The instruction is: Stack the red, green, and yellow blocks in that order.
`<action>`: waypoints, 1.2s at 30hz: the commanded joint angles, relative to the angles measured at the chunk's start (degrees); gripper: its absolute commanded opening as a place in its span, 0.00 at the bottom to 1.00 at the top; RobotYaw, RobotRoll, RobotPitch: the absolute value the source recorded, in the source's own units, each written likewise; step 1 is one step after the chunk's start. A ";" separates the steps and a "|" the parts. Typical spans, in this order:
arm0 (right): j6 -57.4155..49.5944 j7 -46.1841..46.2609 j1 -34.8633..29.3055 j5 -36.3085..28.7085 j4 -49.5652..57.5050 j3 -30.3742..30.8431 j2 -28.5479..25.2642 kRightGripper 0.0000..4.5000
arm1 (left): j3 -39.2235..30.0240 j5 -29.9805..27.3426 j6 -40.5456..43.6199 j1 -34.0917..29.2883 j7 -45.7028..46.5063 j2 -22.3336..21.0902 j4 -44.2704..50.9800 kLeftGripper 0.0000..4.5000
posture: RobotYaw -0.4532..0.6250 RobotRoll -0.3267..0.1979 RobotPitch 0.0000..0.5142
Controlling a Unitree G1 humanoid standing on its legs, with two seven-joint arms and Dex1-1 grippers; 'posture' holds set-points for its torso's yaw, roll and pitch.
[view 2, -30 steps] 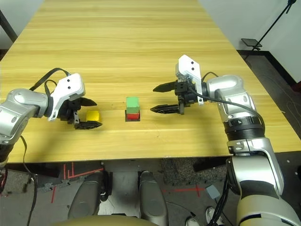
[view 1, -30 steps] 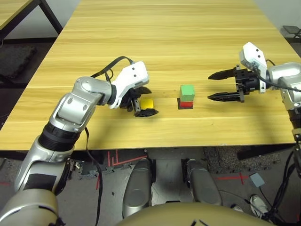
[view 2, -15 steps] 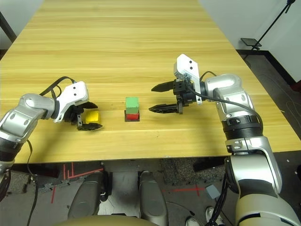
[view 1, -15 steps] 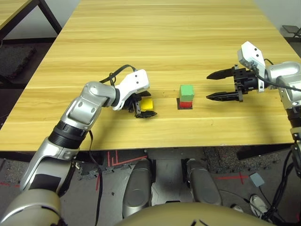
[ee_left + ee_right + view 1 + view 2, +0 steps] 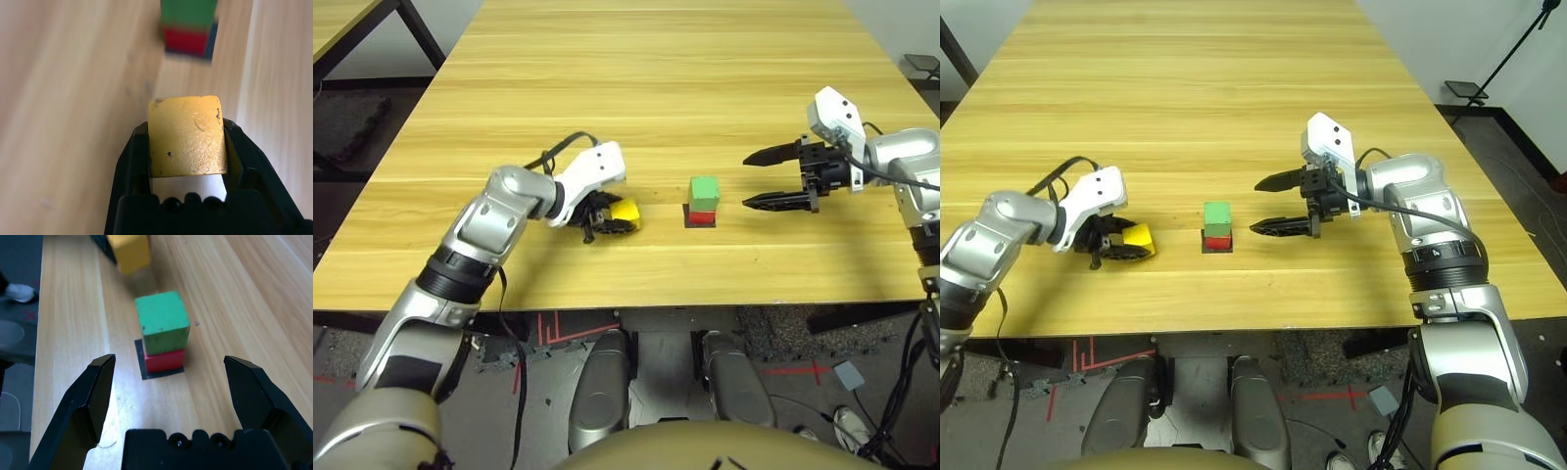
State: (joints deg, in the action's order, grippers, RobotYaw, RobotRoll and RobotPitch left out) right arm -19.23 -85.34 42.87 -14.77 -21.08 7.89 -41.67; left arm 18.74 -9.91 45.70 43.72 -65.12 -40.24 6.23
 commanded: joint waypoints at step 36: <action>-2.86 2.59 -6.63 -3.28 8.25 -3.14 -2.15 1.00 | 7.47 2.43 -6.12 16.58 -1.88 18.28 -21.02 0.44 | 0.61 0.64 0.25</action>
State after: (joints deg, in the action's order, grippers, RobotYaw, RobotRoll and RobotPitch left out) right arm -21.59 -83.01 36.94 -17.07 -13.54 5.68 -43.19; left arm 26.11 -7.67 40.15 60.14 -66.83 -22.30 -14.19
